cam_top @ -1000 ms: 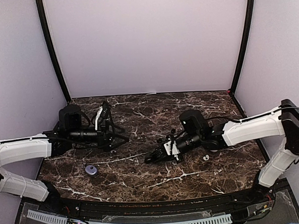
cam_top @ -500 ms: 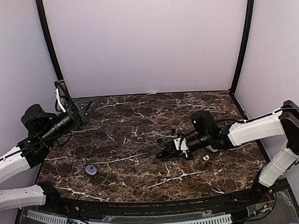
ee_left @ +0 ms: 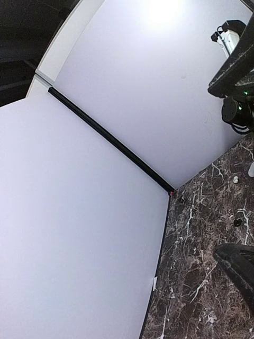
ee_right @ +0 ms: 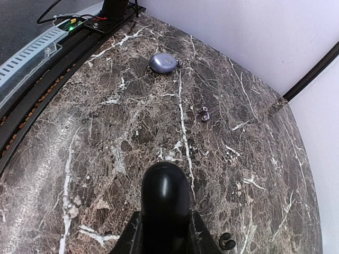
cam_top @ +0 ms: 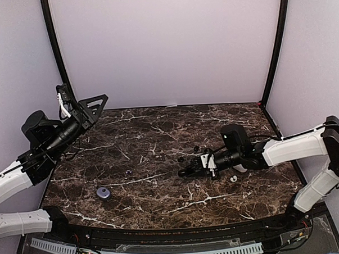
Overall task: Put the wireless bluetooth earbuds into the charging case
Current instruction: Pass from the right arm to the left
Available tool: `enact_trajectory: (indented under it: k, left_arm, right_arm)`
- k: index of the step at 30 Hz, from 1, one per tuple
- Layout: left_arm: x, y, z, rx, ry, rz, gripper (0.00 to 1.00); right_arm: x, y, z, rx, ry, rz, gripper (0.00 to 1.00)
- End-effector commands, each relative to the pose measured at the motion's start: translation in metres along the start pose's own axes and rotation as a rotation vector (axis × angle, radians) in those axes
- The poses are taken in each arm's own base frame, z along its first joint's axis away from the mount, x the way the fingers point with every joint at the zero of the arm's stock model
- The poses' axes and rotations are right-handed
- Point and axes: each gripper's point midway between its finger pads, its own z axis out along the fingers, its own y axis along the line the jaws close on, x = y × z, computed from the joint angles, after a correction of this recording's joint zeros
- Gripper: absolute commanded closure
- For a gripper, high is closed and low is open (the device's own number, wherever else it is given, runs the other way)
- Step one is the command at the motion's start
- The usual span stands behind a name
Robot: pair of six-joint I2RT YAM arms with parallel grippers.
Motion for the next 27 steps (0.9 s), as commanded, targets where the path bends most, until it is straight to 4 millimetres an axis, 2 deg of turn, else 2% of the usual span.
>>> enact_trajectory:
  k: [1, 4, 7, 12, 16, 20, 25, 27]
  left_arm:
    - [-0.022, -0.005, -0.011, -0.012, -0.084, 0.016, 0.01]
    - [-0.016, -0.003, -0.012, -0.03, -0.036, 0.101, 0.01]
    - [0.007, 0.012, -0.005, -0.09, 0.083, 0.138, 0.01]
    - [0.055, 0.024, -0.002, -0.032, 0.234, 0.184, 0.01]
    - [0.075, 0.031, -0.005, 0.008, 0.261, 0.232, 0.01]
    - [0.098, 0.016, -0.01, 0.195, 0.284, 0.357, 0.01]
    - [0.142, 0.013, -0.016, 0.385, 0.361, 0.432, 0.01]
    - [0.155, 0.02, -0.016, 0.389, 0.372, 0.433, 0.01]
  right_arm:
    - [-0.015, -0.006, -0.009, 0.03, -0.05, -0.02, 0.86]
    - [-0.019, -0.005, -0.012, 0.037, -0.067, -0.02, 0.86]
    - [-0.025, -0.007, -0.015, 0.038, -0.074, -0.007, 0.86]
    - [-0.035, -0.012, -0.021, 0.059, -0.092, -0.021, 0.86]
    - [-0.042, -0.013, -0.023, 0.053, -0.109, -0.014, 0.86]
    - [-0.051, -0.01, -0.024, 0.04, -0.142, 0.02, 0.86]
    - [-0.062, -0.012, -0.02, 0.029, -0.149, 0.104, 0.86]
    - [-0.065, -0.013, -0.018, 0.024, -0.153, 0.141, 0.86]
